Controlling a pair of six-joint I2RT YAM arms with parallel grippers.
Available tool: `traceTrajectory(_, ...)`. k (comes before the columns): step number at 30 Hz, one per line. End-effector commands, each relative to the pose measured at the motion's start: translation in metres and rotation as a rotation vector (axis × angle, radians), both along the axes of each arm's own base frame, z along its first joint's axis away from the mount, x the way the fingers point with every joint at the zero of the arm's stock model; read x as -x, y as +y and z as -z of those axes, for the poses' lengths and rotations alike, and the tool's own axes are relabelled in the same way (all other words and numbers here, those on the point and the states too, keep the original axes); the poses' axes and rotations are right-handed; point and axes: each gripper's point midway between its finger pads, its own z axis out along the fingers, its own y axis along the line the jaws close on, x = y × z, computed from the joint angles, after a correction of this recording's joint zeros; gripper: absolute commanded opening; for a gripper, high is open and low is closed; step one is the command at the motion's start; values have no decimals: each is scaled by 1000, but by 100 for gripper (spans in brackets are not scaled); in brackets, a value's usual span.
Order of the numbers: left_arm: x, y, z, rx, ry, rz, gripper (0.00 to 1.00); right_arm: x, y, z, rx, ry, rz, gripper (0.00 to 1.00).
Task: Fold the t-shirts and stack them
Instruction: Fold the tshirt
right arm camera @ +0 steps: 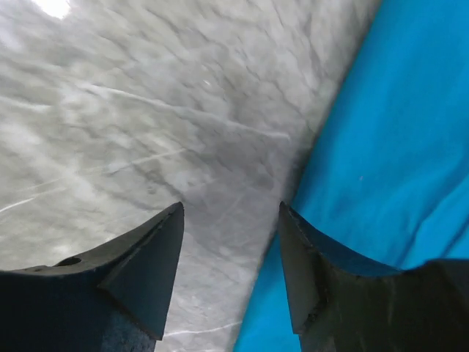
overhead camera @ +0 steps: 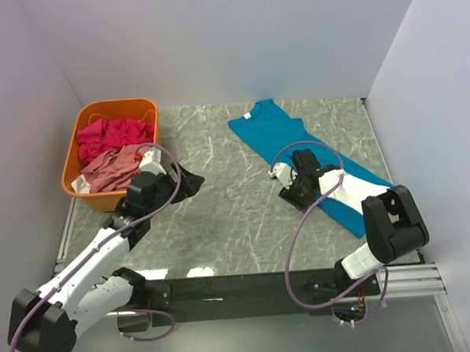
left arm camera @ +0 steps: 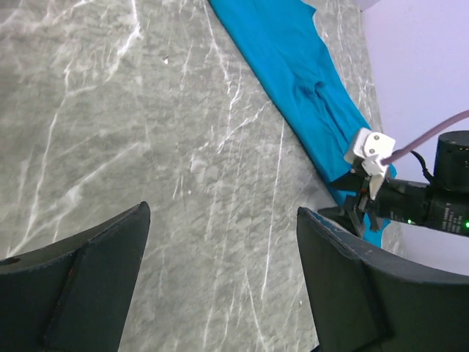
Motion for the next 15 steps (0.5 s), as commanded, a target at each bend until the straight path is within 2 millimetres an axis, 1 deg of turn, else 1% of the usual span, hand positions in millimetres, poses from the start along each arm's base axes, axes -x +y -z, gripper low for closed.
traceTrajectory(1,10,11,9,-17,13,-24,87,-37,-19,-22,128,-222,156,61)
traceTrajectory(2,12,11,10,-13,14,-22,87,-36,-17,-16,140,-215,156,61)
traceTrajectory(4,17,13,10,-8,11,-20,86,-37,-17,-10,160,-211,163,59)
traceTrajectory(5,18,14,12,-8,16,-22,86,-36,-20,-4,200,-205,171,57)
traceTrajectory(8,21,16,12,-10,10,-25,86,-39,-24,3,247,-219,195,55)
traceTrajectory(10,22,17,12,-12,9,-25,87,-40,-23,7,251,-219,196,54)
traceTrajectory(13,21,16,14,-14,11,-24,87,-38,-23,12,258,-194,193,47)
traceTrajectory(14,21,15,15,-13,12,-20,87,-38,-23,12,262,-194,193,39)
traceTrajectory(15,20,14,15,-9,12,-16,86,-36,-23,13,262,-182,187,35)
